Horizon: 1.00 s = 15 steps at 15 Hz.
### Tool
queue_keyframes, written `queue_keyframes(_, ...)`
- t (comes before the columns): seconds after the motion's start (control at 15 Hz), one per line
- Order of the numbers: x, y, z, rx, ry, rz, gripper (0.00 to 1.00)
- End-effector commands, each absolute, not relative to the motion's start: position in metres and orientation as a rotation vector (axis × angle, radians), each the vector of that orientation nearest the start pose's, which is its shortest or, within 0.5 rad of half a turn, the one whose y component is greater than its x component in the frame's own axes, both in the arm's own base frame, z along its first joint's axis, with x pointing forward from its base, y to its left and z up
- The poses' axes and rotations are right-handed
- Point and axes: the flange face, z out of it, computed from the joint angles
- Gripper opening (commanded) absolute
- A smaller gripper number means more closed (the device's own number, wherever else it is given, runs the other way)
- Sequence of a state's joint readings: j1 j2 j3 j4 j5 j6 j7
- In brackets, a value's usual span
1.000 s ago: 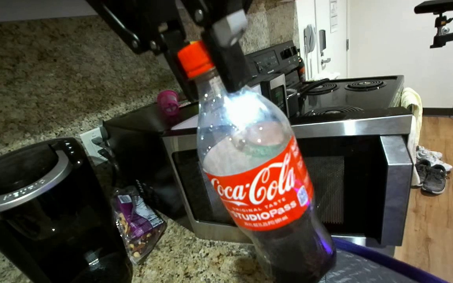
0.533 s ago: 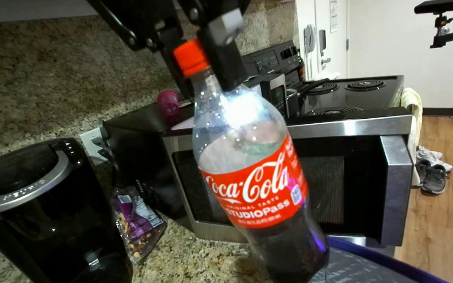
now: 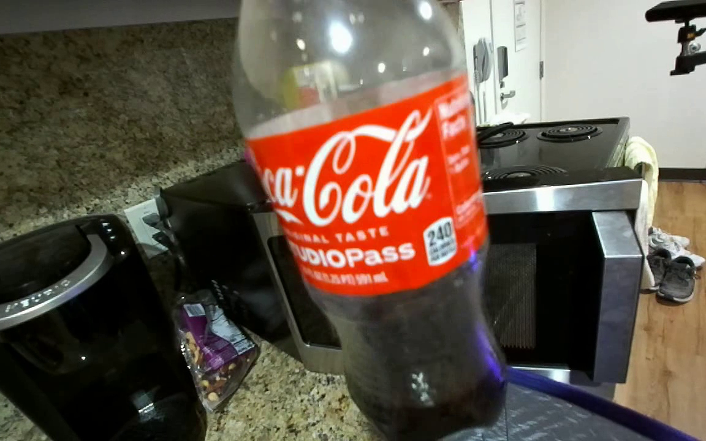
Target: Put the bottle inside the blue bag
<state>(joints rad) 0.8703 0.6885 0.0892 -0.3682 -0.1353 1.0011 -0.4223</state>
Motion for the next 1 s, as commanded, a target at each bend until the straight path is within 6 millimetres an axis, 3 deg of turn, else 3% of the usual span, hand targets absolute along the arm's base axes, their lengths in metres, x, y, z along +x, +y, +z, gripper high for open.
queue_keyframes(0.0, 0.401, 0.488, 0.69, -2.728, -1.673, 0.016, 0.15)
queue_keyframes(0.27, 0.405, 0.493, 0.677, -2.817, -1.383, 0.099, 0.15)
queue_keyframes(0.47, 0.404, 0.495, 0.656, -2.896, -1.23, 0.245, 0.15)
queue_keyframes(0.93, 0.421, 0.515, 0.598, -2.9, -1.077, 0.441, 0.15)
